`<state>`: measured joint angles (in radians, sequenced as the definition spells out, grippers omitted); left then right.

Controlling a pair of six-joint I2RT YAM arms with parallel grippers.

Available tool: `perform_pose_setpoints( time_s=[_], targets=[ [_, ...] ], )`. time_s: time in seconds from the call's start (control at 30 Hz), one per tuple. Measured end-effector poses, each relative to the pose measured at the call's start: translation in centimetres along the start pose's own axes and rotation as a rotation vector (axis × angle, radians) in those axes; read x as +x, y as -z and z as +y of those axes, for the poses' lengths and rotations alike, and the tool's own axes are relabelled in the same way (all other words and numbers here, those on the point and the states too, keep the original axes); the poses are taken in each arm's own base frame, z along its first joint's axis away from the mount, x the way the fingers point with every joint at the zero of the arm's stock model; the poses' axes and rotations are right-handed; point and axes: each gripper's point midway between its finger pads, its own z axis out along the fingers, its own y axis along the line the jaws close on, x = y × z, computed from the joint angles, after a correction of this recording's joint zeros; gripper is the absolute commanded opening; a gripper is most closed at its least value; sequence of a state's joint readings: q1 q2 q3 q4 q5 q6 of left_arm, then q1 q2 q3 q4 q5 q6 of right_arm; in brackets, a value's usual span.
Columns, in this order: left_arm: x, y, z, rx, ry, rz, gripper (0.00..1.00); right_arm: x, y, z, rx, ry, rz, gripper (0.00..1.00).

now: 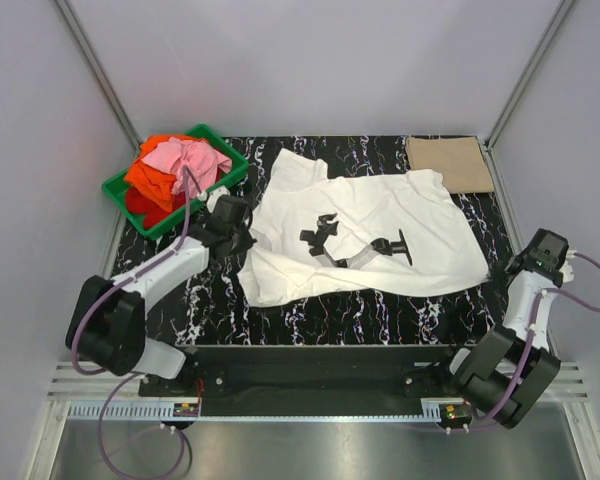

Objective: Fold and stack the t-shirts
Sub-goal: Fold the tshirt

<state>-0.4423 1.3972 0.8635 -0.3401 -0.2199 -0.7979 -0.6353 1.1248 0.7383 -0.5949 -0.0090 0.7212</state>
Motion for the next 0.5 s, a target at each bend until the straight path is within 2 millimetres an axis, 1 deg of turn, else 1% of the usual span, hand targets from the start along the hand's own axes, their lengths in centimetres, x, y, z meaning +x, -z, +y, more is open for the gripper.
perform_pose_setpoints(
  time_s=[0.07, 0.13, 0.23, 0.3, 0.37, 0.43, 0.5],
  targets=[
    [-1.4, -1.0, -1.0, 0.000, -0.008, -0.009, 0.00, 1.1, -0.1, 0.6, -0.064, -0.014, 0.030, 0.00],
    [-2.6, -2.5, -2.2, 0.002, -0.025, -0.014, 0.00, 2.0, -0.1, 1.1, -0.123, -0.023, 0.051, 0.00],
    [-3.4, -4.9, -3.7, -0.001, -0.057, 0.002, 0.00, 3.3, -0.2, 1.5, -0.185, -0.032, 0.087, 0.00],
    [-3.6, -6.8, -4.4, -0.012, -0.075, 0.018, 0.00, 3.8, -0.2, 1.6, -0.208, -0.033, 0.103, 0.00],
    [-3.3, -8.4, -4.6, -0.032, -0.091, 0.040, 0.00, 3.9, -0.2, 1.9, -0.223, -0.031, 0.108, 0.00],
    [-2.5, -9.9, -4.0, -0.076, -0.111, 0.073, 0.00, 3.8, -0.1, 2.3, -0.244, -0.028, 0.107, 0.00],
    [-1.7, -11.1, -2.9, -0.134, -0.137, 0.104, 0.00, 3.7, -0.1, 2.5, -0.253, -0.027, 0.103, 0.00]
  ],
)
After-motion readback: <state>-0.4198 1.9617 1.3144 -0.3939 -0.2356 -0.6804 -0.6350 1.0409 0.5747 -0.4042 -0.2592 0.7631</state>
